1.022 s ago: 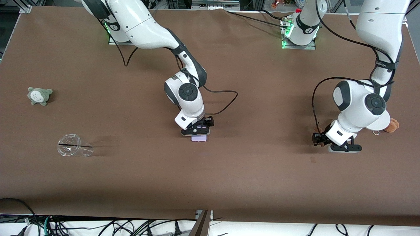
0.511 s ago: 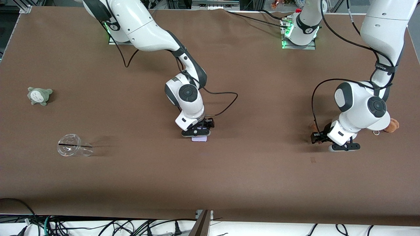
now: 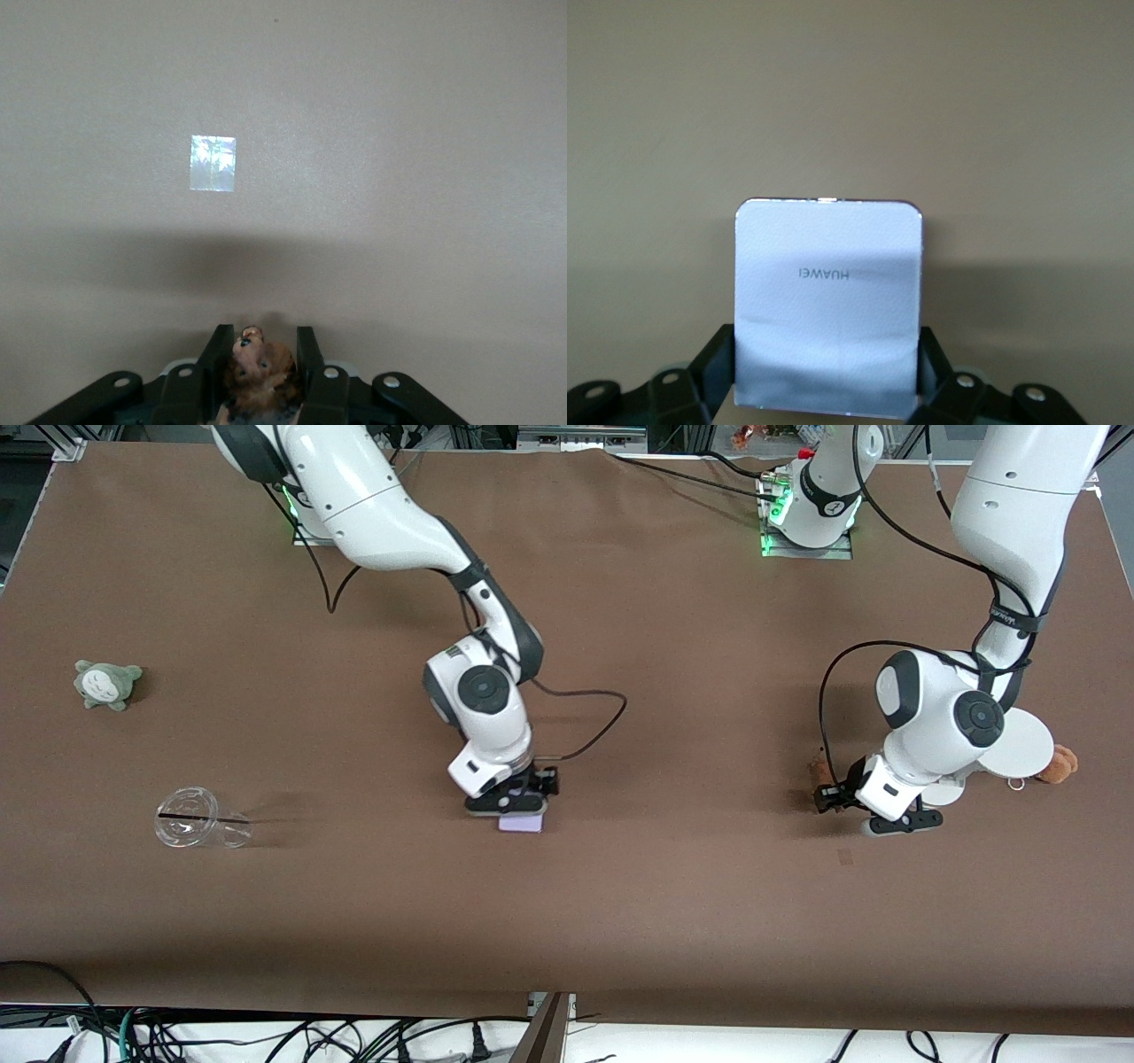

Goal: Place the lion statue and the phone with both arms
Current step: 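Grasp the white phone with the right gripper while the left gripper lowers the lion, then carry the phone toward the clear cup while the left gripper releases the lion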

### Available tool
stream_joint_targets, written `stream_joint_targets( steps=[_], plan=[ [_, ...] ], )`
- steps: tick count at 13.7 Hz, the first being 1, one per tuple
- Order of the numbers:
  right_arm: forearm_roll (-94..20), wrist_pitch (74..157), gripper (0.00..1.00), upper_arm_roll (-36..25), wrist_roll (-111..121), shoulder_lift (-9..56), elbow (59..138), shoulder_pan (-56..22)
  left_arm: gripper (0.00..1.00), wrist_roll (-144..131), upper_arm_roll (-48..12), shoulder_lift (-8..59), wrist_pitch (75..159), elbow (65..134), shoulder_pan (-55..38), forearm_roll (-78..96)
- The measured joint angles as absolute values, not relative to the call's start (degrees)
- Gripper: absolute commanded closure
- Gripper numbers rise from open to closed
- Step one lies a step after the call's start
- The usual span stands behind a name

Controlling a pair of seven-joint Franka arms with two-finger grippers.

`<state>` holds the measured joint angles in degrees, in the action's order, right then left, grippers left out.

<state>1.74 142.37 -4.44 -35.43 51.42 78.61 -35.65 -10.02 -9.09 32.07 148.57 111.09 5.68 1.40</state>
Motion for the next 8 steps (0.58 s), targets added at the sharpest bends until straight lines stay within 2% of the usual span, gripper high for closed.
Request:
stream_joint_targets(
  steps=[6,7,8],
  plan=[
    [1.59,135.33,0.58,-4.45,-15.93,50.47,78.45,-22.01,1.00,-21.18,-8.96,32.42,150.01,111.09,5.61,-12.49],
    [1.59,133.62,0.58,-4.48,-13.99,50.04,78.45,-20.68,0.62,-21.27,-8.95,32.43,150.05,111.09,5.61,-12.58],
    [1.59,132.24,0.58,-4.51,-11.84,49.69,78.44,-19.39,0.12,-21.28,-8.96,32.43,150.08,111.09,5.62,-12.59]
  ],
)
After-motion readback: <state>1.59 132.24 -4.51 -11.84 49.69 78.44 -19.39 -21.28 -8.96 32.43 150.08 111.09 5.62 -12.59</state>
